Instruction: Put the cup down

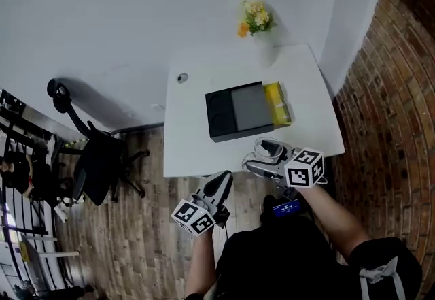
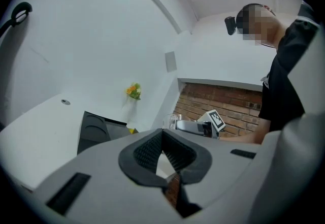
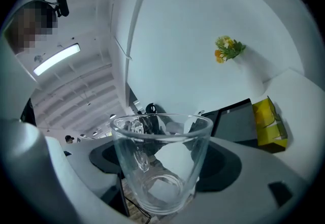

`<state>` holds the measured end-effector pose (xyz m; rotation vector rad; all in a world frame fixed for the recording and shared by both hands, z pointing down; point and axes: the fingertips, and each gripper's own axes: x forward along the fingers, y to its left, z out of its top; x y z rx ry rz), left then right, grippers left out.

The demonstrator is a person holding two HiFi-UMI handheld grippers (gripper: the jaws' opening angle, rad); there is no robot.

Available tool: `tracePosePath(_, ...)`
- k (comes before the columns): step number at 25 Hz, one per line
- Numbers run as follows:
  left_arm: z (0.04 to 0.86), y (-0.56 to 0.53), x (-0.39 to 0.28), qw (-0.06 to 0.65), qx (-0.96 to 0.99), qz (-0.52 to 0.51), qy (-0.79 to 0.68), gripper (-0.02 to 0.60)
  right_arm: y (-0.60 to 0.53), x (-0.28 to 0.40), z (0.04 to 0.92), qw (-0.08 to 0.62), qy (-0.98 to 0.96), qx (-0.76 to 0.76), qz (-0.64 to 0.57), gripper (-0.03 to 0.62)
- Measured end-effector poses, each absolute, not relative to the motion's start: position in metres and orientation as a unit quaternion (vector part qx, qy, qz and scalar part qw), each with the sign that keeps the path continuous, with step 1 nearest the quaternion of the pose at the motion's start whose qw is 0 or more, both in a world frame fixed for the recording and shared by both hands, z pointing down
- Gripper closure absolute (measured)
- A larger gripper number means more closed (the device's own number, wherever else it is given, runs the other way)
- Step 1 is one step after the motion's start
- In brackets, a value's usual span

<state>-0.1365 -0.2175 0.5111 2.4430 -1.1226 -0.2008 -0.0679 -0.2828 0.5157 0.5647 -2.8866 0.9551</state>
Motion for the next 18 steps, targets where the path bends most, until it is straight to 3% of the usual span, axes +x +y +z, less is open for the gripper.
tracePosePath(18,0.509,-0.292,-0.189,0.228,0.902,-0.068,-0.359,0.573,-0.352,-0.121,0.510,0.029,-0.928,0.219,0.300,0.184)
